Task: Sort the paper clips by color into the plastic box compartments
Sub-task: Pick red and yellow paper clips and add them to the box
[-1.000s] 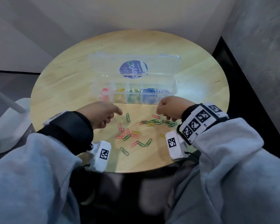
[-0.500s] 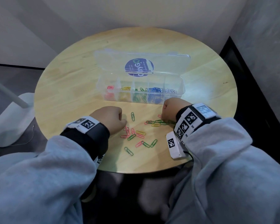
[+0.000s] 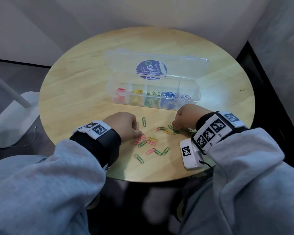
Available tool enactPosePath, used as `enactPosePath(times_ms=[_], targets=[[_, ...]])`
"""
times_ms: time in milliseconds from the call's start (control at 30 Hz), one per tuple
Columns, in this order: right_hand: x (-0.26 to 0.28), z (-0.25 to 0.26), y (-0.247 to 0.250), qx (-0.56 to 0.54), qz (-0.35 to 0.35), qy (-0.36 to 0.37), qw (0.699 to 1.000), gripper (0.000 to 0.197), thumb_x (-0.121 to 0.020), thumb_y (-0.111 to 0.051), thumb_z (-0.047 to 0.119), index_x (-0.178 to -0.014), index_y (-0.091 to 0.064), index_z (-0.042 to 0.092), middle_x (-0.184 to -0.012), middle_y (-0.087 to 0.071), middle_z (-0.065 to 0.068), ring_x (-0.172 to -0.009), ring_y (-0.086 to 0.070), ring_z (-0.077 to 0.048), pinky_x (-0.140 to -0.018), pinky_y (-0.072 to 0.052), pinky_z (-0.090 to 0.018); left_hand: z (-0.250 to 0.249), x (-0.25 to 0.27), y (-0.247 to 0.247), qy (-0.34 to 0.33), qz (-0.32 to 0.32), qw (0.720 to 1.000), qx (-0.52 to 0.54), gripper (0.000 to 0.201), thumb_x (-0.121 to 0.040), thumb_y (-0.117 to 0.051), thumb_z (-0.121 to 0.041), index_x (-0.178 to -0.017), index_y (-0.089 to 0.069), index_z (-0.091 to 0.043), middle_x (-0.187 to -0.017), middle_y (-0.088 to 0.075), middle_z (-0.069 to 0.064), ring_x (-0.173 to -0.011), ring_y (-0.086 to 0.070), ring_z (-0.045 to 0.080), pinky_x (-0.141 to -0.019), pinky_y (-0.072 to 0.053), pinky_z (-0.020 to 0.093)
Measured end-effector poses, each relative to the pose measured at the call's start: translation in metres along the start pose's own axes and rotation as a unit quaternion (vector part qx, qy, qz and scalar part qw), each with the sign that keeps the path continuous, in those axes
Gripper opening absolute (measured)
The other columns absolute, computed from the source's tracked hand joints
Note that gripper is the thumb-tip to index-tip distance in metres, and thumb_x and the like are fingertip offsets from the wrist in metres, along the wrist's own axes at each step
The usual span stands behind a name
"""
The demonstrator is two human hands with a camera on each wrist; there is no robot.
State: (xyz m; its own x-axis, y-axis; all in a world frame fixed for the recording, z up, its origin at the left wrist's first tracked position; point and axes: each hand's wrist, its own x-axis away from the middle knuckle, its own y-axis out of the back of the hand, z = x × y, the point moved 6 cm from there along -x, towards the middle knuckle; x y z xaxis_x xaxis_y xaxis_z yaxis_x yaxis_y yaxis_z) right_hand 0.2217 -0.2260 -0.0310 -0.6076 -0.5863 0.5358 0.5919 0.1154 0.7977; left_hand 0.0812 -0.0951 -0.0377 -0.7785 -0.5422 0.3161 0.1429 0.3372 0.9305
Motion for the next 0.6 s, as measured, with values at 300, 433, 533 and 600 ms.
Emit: enactPosePath(times_ms=[300,433,533,600], targets=[[0.021,0.007,0.002,-0.119,0.014,0.030,0.992,0.019,-0.083,-0.061,0.014,-0.068,-0.050,0.015,-0.067,-0.058,-0.001,-0.056,-0.048,-0.015,-0.056,-0.041,-0.024,-0.002,0.002,-0.003,-0.010,0.022,0.999,0.022,0.031,-0.071,-0.071,-0.051,-0.070,-0.054,-0.026,-0.069,-0.049,-0.013,-0.073,-0.049,0.010,-0.050,-0.027,0.024],[0.031,0.012,-0.001,-0.304,0.014,0.036,0.952,0.014,-0.087,-0.053,0.001,-0.080,-0.056,0.012,-0.066,-0.053,-0.003,-0.054,-0.049,-0.014,-0.050,-0.045,-0.021,-0.004,0.002,-0.004,-0.024,0.046,0.999,0.011,0.024,-0.076,-0.069,-0.048,-0.079,-0.058,-0.027,-0.077,-0.052,-0.011,-0.080,-0.052,0.014,-0.054,-0.031,0.025],[0.041,0.022,-0.011,-0.485,0.045,0.019,0.873,0.025,-0.090,-0.038,-0.007,-0.081,-0.057,0.006,-0.062,-0.041,-0.006,-0.052,-0.041,-0.015,-0.049,-0.039,-0.023,-0.007,0.003,-0.002,-0.037,0.057,0.998,0.010,0.021,-0.080,-0.066,-0.044,-0.083,-0.059,-0.026,-0.086,-0.056,-0.007,-0.082,-0.053,0.015,-0.057,-0.032,0.026],[0.047,0.028,-0.017,-0.523,0.047,-0.006,0.851,0.029,-0.091,-0.033,-0.006,-0.077,-0.056,0.005,-0.061,-0.036,-0.006,-0.052,-0.036,-0.015,-0.047,-0.036,-0.021,-0.007,0.002,0.001,-0.045,0.057,0.997,0.005,0.019,-0.082,-0.065,-0.042,-0.083,-0.058,-0.025,-0.088,-0.057,-0.006,-0.082,-0.053,0.016,-0.057,-0.032,0.026]])
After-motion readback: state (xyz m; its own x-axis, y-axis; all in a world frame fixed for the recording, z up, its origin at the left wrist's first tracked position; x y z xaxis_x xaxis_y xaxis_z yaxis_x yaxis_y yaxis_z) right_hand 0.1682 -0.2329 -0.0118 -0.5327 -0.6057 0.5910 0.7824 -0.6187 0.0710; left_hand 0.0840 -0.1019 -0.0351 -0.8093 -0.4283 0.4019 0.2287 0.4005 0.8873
